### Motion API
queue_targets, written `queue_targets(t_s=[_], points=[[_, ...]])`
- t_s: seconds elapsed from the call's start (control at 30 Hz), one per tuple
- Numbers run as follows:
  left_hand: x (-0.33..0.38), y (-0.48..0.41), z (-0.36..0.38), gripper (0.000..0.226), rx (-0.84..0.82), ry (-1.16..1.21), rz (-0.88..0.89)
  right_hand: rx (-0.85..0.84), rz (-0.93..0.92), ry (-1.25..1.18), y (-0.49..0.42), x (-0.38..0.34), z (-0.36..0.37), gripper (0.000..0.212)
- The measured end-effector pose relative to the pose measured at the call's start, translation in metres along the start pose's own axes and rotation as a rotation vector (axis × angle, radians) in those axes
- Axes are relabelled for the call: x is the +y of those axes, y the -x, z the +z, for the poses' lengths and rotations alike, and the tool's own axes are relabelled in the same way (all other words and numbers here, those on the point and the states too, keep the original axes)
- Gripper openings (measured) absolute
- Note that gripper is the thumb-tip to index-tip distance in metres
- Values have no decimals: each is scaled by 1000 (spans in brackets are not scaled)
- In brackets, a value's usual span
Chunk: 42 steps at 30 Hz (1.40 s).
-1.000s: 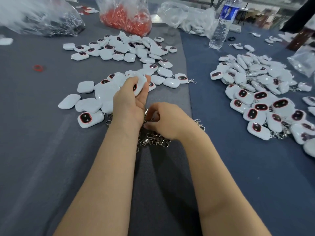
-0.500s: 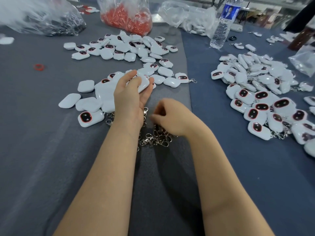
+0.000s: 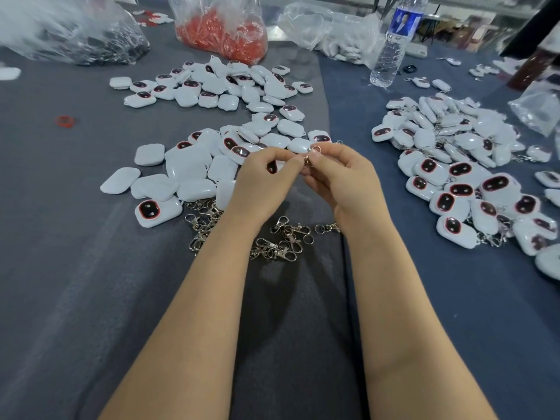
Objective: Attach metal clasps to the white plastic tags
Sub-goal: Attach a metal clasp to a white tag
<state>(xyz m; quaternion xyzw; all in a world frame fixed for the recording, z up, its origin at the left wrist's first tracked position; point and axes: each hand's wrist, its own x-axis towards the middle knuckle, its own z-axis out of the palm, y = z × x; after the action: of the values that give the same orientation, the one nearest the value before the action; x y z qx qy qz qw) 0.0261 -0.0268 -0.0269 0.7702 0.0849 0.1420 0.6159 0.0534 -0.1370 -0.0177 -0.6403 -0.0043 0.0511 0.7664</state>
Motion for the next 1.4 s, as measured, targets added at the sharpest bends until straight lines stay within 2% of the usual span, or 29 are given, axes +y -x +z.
queue_targets(t_s=[0.13,0.27,0.47,0.6,0.67,0.8,1.2,1.33,1.4], points=[[0,1,-2,4,-40,-56,9,25,-3,-60,0,0,1,10],[-5,-1,-2,11,-64,-164,56,49,11,-88,-2,1,1,7],[-6,-2,-1,25,8,-201,58,171,-77,242,-6,6,-3,15],[-9,-5,-1,22,128,-207,75,136,-92,383,-5,9,-1,11],[-11,-5,0,18,172,-277,120,134,-100,319,-4,8,1,12],[-12,-1,2,19,158,-330,162,130,-69,146,-3,4,0,11],[-7,-2,4,10,35,-275,167,33,-35,20,-4,3,1,17],[-7,-4,2,6,78,-277,170,95,-58,59,-4,3,1,18],[-7,-4,1,5,103,-263,161,161,-93,258,-4,6,0,20]])
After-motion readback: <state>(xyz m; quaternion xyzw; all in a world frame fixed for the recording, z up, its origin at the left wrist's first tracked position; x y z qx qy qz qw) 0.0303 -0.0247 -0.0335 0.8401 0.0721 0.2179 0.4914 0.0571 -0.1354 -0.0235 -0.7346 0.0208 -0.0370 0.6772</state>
